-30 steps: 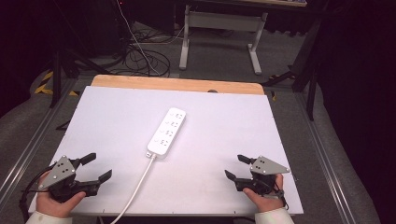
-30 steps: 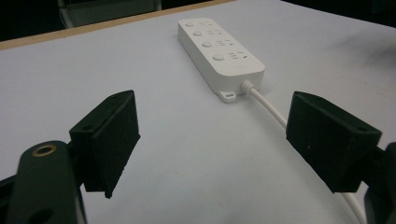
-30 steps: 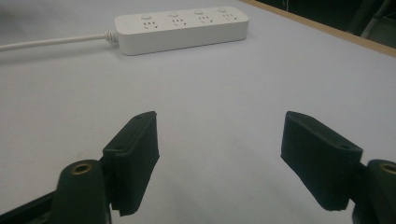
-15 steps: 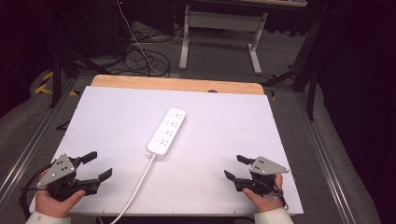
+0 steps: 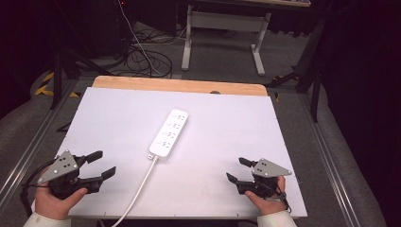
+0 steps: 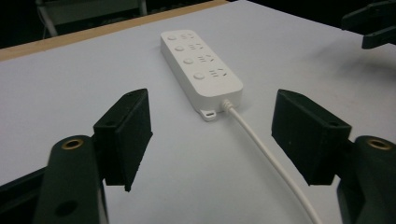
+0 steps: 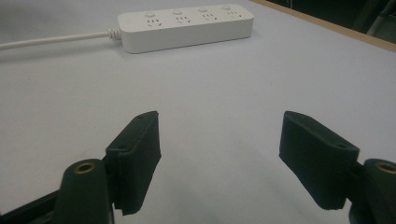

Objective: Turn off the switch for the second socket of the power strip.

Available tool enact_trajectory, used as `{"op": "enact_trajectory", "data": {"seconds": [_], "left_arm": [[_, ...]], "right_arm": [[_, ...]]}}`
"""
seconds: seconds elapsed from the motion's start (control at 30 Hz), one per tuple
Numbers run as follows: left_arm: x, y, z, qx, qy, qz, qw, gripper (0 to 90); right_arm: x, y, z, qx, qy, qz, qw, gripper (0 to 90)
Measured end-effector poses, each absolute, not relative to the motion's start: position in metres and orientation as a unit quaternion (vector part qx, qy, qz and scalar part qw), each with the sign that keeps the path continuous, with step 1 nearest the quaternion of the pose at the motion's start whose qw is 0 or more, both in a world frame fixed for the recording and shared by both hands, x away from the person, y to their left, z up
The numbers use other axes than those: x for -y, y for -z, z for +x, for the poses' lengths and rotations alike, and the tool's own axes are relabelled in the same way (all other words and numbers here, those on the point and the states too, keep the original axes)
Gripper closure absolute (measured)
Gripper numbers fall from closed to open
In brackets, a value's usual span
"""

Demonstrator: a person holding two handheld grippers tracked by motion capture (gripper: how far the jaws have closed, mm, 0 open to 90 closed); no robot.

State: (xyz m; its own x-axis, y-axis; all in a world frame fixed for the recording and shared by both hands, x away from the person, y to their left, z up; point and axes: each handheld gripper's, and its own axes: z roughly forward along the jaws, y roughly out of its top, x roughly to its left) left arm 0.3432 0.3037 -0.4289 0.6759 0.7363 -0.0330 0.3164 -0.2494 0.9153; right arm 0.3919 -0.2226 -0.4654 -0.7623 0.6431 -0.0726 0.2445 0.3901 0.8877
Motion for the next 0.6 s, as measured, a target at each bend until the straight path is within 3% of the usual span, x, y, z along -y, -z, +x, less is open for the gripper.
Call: {"op": "enact_trajectory", "data": {"seconds": [0.6], "left_arm": [[-0.283, 0.401, 0.369, -0.323, -0.187, 0.783, 0.497, 32.9]], "right_arm": [[0.222, 0.467, 0.392, -0.809, -0.479, 0.276, 0.202, 30.0]]}}
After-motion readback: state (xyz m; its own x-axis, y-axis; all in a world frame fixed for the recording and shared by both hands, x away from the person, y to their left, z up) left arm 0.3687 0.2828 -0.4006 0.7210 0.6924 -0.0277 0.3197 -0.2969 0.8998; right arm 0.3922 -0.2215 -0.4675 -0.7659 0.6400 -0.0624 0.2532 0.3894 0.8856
